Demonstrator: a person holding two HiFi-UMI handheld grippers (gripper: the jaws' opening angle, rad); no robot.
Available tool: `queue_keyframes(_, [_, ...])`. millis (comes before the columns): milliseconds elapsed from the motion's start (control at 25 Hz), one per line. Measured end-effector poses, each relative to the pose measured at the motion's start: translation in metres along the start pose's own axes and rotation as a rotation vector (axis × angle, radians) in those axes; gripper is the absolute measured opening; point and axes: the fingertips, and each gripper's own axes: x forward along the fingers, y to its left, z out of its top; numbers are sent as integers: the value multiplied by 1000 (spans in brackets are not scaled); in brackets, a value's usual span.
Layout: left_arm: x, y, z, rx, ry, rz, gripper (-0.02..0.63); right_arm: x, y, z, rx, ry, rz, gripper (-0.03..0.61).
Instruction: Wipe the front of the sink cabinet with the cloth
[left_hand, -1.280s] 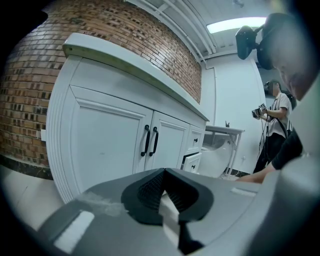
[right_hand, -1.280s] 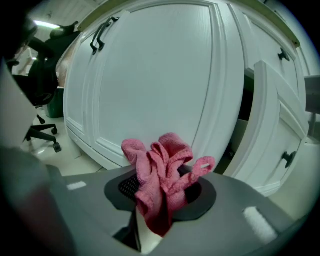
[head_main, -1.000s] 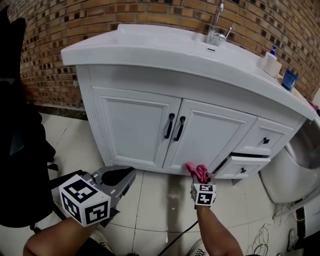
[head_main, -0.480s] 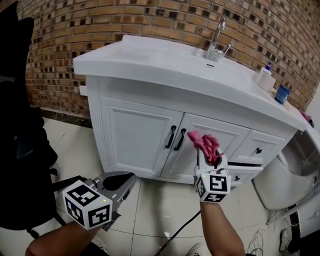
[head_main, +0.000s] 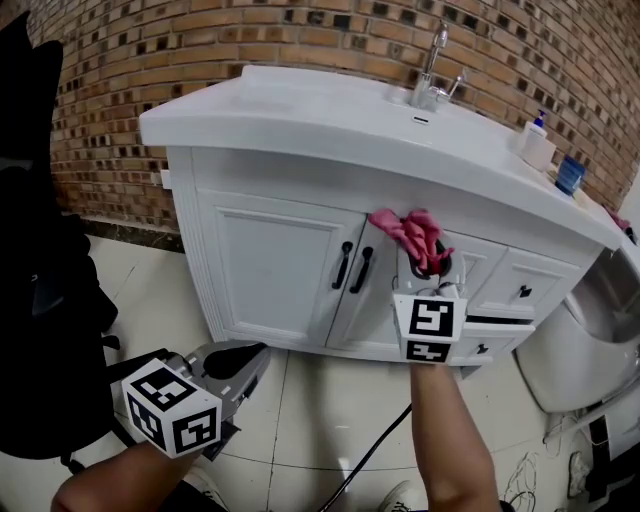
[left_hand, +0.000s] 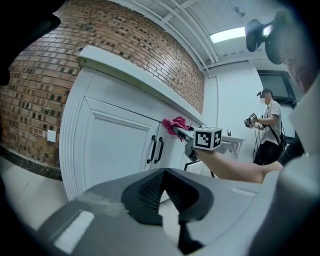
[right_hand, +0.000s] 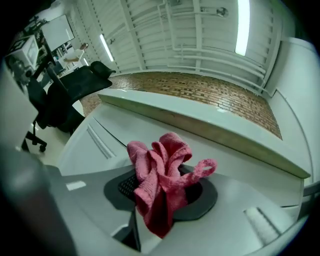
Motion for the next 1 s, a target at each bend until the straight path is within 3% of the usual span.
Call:
queue_keyframes(120, [2,-2,-1,-6,10,-1,5,3,2,0,-50,-20,-15,152])
queue_keyframes(520, [9,-5,-18,-43,66,-18,5,-2,7,-21,37,-43,-68,160])
queue_keyframes(1000, [12,-8,-16,-54,63,-45,5,-8,24,-71,103,42,-51,166])
